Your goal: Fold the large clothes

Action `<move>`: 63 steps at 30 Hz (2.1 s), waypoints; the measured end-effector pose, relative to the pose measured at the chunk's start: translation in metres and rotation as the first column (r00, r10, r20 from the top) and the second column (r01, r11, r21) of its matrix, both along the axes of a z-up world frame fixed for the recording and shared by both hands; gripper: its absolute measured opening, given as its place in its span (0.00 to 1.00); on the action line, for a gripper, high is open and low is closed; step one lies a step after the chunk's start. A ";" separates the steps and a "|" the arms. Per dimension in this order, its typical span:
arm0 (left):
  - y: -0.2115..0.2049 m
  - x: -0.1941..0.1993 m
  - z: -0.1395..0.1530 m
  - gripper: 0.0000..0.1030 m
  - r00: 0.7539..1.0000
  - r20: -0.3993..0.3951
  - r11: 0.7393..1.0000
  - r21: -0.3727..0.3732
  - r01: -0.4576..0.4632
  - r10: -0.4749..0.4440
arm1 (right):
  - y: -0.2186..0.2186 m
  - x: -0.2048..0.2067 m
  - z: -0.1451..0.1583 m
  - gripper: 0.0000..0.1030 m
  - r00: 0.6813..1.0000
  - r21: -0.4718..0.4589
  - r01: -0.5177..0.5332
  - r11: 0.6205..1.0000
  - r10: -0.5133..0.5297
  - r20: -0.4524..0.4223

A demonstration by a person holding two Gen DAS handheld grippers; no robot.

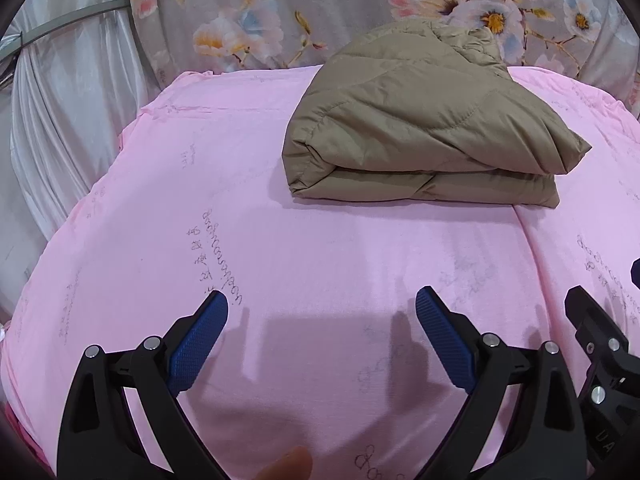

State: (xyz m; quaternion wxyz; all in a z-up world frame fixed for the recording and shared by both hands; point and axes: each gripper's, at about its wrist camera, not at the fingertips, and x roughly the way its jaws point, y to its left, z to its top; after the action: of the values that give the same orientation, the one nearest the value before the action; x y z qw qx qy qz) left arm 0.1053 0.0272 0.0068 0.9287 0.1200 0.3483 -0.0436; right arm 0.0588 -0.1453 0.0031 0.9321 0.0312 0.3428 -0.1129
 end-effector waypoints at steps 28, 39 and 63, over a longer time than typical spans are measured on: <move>0.001 -0.007 0.005 0.90 0.999 0.042 1.000 0.005 0.008 -0.008 | 0.002 0.000 0.000 0.81 1.000 -0.017 -0.004 1.000 0.004 0.003; 0.001 -0.008 0.005 0.90 0.999 0.048 1.000 0.003 0.006 -0.007 | 0.002 0.000 -0.001 0.82 1.000 -0.018 -0.005 1.000 0.005 0.001; 0.001 -0.009 0.007 0.90 0.999 0.053 1.000 -0.003 0.001 -0.001 | 0.002 0.001 0.002 0.83 1.000 0.010 0.001 1.000 -0.001 0.007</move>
State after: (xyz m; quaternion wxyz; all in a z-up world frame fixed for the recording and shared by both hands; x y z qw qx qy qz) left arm 0.0966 0.0287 0.0136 0.9377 0.1200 0.3233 -0.0415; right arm 0.0594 -0.1433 0.0050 0.9331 0.0364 0.3400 -0.1114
